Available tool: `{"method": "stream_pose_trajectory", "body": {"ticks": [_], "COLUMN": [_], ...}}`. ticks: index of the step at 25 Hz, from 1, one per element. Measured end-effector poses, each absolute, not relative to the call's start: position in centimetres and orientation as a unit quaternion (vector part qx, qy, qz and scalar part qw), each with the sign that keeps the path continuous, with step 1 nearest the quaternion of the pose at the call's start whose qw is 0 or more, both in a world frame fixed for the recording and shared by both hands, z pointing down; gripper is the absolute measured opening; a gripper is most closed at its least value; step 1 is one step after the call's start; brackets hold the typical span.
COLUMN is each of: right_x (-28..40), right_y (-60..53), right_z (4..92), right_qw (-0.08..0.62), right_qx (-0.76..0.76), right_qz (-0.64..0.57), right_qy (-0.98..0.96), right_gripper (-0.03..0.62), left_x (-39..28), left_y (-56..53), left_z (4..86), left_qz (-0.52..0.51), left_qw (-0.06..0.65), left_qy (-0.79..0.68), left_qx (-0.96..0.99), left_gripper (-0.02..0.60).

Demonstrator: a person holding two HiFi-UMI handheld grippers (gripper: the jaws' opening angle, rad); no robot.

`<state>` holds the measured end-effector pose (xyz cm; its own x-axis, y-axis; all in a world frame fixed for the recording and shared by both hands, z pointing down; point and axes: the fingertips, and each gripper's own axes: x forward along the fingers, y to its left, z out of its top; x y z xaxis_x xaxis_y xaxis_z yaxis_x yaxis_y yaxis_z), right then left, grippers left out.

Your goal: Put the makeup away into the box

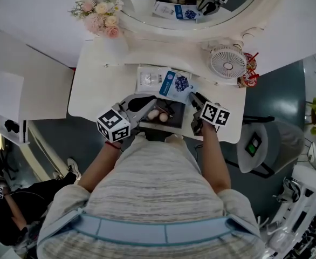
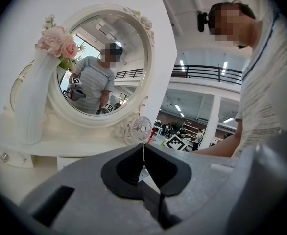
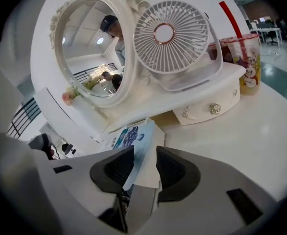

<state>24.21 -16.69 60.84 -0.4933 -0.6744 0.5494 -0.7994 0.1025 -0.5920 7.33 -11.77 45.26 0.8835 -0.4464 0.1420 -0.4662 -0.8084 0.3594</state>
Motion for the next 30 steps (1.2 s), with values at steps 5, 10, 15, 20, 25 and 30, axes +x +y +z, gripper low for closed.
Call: {"method": "stream_pose_trajectory", "body": {"ticks": [5,10,15,20,25,30], "right_x": [23.6,23.0,22.8,22.9,23.1,22.9], "right_y": [-17.3,-17.8,-17.8,-17.7,-17.7,-17.6], "right_z": [60.7,61.0,61.1,60.4,59.6,58.2], "right_qw": [0.045,0.053,0.059,0.065,0.058,0.021], "right_qx": [0.484,0.476,0.471,0.482,0.489,0.478], "right_qz": [0.469,0.471,0.470,0.456,0.454,0.468], "right_qy": [-0.737,-0.741,-0.744,-0.745,-0.743,-0.743], "right_gripper": [0.124,0.124,0.106,0.058,0.020,0.011], "left_x": [7.4,7.5,7.5,7.4,7.4,7.3], "left_y": [-11.5,-11.5,-11.4,-11.5,-11.6,-11.7], "left_z": [45.4,45.5,45.5,45.5,45.4,45.3], "left_qz": [0.029,0.031,0.031,0.028,0.024,0.021], "left_qw": [0.196,0.197,0.196,0.197,0.198,0.196], "left_qy": [-0.240,-0.240,-0.241,-0.243,-0.243,-0.242], "left_qx": [0.950,0.950,0.950,0.949,0.949,0.950], "left_gripper": [0.014,0.015,0.015,0.015,0.014,0.014]}}
